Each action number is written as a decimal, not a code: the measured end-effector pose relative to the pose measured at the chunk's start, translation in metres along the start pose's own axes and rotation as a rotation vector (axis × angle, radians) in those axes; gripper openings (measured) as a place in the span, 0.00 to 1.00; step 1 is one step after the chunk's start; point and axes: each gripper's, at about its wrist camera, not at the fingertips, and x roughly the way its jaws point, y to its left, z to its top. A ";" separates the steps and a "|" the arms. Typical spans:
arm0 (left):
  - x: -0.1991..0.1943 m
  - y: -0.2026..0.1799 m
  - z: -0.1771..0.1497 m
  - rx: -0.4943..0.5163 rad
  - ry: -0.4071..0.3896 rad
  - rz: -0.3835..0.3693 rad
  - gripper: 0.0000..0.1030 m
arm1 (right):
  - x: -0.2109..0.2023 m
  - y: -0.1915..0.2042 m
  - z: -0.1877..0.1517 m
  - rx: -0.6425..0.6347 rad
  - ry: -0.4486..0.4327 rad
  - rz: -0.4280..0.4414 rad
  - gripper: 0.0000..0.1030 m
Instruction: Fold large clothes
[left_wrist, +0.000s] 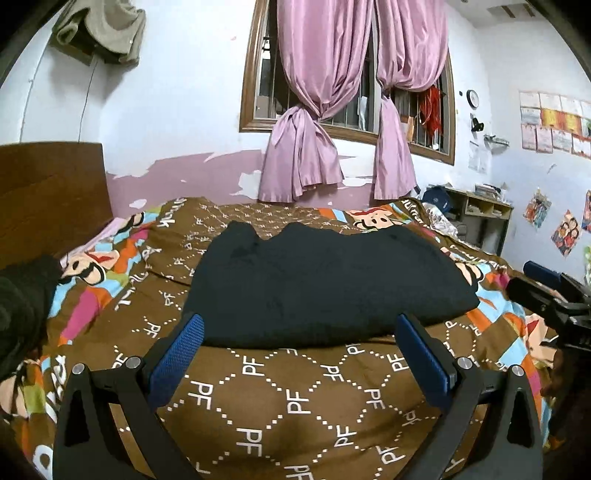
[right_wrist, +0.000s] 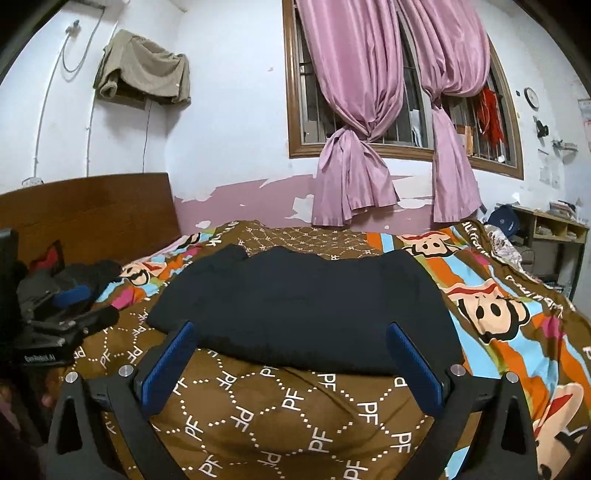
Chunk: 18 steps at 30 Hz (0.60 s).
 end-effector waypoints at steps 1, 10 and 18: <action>0.000 -0.001 -0.001 0.013 -0.002 0.009 0.98 | -0.003 0.000 -0.002 0.011 -0.027 -0.017 1.00; 0.007 -0.010 -0.016 0.072 0.056 0.005 0.98 | 0.010 0.004 -0.010 -0.020 0.077 -0.021 1.00; 0.007 -0.007 -0.015 0.056 0.056 0.002 0.98 | 0.009 0.002 -0.013 -0.003 0.085 -0.028 1.00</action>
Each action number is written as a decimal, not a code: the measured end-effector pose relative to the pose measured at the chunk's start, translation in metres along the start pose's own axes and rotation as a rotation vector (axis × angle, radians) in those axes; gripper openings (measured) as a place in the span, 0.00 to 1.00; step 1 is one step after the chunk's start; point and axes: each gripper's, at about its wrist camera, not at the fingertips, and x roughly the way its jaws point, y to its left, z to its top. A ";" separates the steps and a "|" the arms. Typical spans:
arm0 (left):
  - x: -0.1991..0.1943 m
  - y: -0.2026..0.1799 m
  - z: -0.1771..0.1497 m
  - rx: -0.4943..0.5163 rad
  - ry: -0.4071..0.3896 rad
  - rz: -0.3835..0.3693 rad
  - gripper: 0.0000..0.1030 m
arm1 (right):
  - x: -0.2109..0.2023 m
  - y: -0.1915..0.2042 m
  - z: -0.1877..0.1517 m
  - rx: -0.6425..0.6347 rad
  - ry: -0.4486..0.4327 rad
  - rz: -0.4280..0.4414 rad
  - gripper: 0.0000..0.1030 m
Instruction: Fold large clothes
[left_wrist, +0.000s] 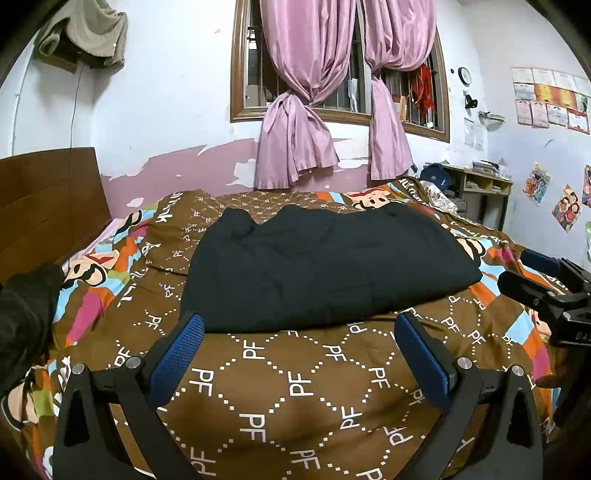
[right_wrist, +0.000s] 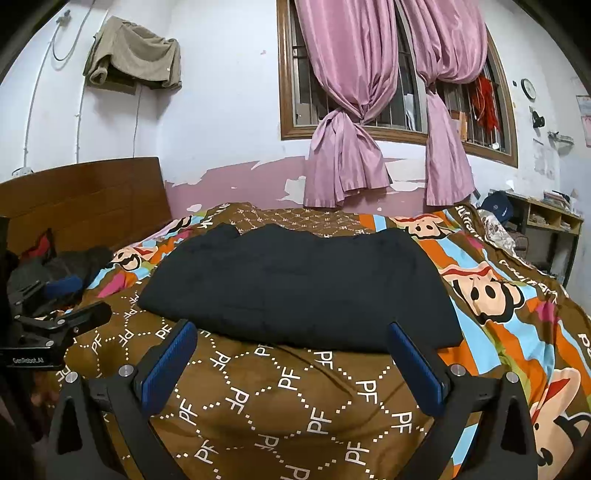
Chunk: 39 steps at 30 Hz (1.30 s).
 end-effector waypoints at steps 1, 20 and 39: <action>0.000 0.000 0.000 0.002 -0.001 -0.001 0.98 | 0.000 0.000 0.000 0.000 0.002 0.001 1.00; -0.003 0.001 -0.003 0.014 -0.009 -0.013 0.98 | -0.002 0.002 0.001 -0.011 0.010 0.021 1.00; -0.002 -0.001 -0.003 0.021 -0.010 -0.015 0.98 | -0.002 0.002 0.001 -0.010 0.012 0.022 1.00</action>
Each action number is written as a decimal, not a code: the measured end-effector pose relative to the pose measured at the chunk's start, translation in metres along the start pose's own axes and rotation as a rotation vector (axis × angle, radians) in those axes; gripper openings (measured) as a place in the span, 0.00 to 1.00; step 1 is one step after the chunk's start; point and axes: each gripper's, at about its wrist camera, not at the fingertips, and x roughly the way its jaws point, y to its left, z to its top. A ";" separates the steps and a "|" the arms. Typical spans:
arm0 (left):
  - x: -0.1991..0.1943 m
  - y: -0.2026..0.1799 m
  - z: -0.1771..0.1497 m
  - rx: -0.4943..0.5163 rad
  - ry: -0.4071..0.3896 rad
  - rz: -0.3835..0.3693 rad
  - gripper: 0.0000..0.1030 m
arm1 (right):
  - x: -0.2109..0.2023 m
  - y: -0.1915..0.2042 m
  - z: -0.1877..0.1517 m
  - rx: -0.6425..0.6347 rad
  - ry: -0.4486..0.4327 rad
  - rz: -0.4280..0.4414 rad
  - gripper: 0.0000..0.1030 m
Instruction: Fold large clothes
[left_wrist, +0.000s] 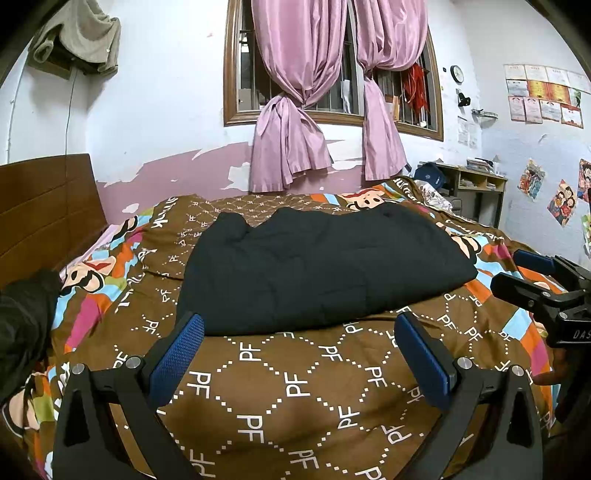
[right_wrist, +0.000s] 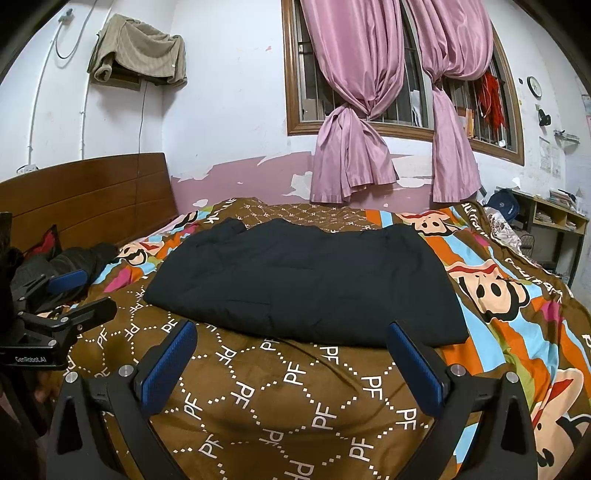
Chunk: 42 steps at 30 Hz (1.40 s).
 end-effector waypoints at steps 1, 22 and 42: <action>0.000 0.000 0.000 0.001 0.001 0.000 0.98 | 0.000 -0.001 0.000 0.001 0.000 0.001 1.00; 0.000 0.000 -0.003 0.013 -0.010 0.000 0.98 | 0.000 0.001 0.000 0.001 0.001 0.001 1.00; 0.000 -0.001 -0.003 0.012 -0.011 0.001 0.98 | 0.001 0.000 0.000 0.003 0.003 0.001 1.00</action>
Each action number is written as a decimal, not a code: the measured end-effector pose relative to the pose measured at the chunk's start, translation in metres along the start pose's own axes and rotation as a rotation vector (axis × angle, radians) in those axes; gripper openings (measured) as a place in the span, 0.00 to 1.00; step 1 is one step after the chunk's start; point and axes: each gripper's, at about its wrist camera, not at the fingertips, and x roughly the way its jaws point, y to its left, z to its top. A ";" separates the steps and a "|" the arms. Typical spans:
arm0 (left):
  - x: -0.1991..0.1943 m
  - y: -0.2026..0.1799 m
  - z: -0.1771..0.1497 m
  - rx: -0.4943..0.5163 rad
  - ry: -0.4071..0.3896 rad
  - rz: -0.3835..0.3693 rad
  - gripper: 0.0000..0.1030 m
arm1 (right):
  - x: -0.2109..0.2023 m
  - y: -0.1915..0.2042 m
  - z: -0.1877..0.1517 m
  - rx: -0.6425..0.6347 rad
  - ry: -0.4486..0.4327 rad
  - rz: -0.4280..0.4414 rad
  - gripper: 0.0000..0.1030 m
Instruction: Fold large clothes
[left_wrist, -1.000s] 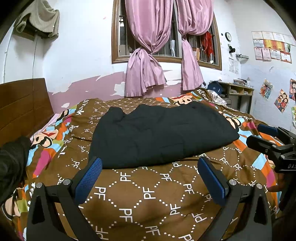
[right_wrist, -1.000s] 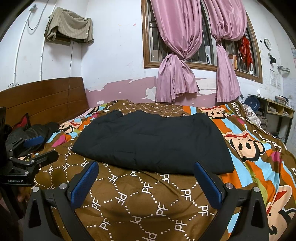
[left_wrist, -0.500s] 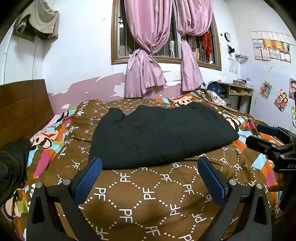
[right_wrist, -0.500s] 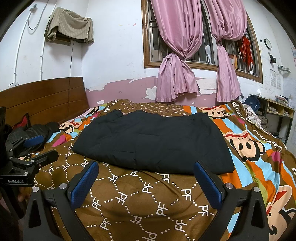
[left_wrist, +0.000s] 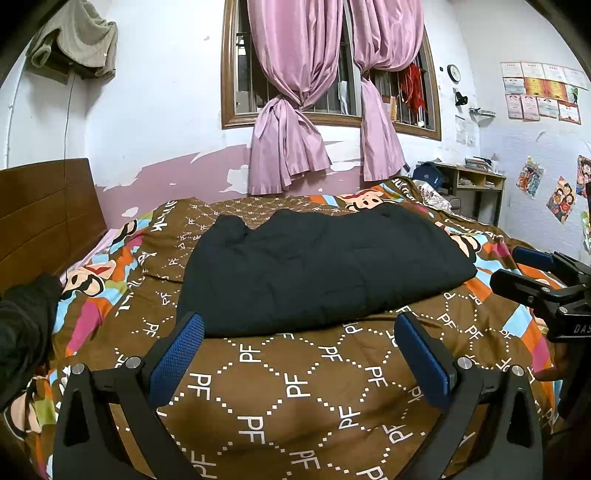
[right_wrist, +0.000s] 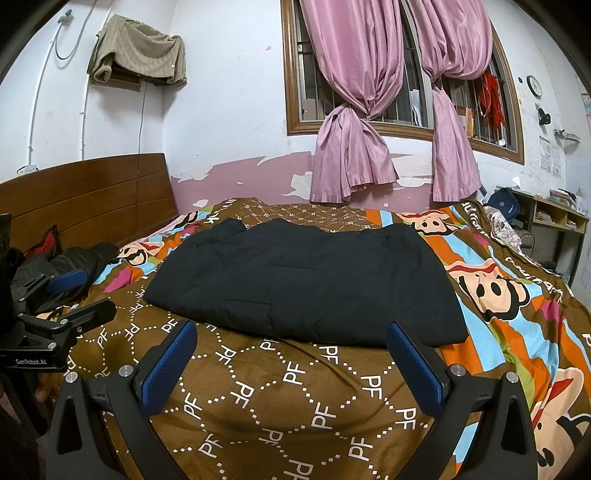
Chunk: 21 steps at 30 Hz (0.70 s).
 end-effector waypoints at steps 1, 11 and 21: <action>0.000 0.000 0.000 0.000 0.000 0.000 0.98 | 0.000 0.000 0.000 0.000 0.000 0.000 1.00; 0.000 -0.001 0.000 0.000 0.001 0.000 0.98 | 0.000 0.000 0.000 -0.001 -0.001 0.001 1.00; 0.000 -0.002 0.000 -0.001 0.001 0.001 0.98 | 0.000 0.001 0.000 -0.001 0.000 0.000 1.00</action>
